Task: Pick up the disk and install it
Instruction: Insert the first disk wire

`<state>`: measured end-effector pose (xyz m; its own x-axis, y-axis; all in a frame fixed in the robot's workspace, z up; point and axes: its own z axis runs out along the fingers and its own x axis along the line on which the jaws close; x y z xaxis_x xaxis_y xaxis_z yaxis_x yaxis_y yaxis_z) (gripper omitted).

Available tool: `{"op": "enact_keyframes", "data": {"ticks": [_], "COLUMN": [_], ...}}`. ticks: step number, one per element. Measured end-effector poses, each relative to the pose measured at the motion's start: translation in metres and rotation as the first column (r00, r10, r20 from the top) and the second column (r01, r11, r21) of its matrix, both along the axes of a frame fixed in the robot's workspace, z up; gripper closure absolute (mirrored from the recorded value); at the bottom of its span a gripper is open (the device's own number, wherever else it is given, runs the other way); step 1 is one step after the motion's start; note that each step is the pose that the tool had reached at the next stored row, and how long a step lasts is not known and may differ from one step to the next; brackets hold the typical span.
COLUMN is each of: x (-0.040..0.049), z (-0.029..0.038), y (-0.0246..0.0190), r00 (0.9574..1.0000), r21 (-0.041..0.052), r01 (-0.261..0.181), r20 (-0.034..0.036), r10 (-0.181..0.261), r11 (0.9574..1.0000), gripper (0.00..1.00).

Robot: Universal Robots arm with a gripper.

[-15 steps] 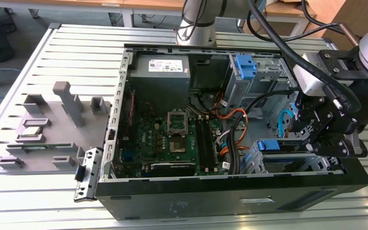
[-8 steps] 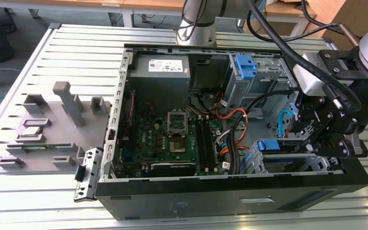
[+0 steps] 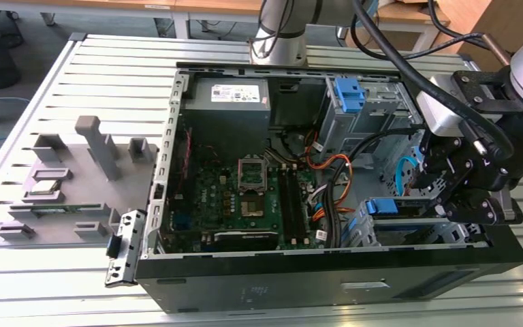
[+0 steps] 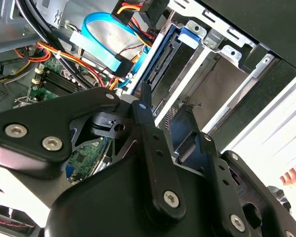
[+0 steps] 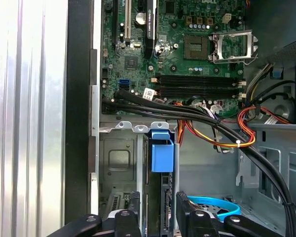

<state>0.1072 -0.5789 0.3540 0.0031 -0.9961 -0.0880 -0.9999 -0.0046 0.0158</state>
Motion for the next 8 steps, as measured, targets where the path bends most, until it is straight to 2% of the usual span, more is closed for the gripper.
{"op": "enact_keyframes", "data": {"ticks": [8], "x": [0.0000], "z": [0.0109], "y": [0.0001], "r00": [1.0000], "r21": [0.0001], "r01": [0.000], "r20": [0.0000], "r10": [0.000], "r11": [1.0000], "gripper": [0.57]}}
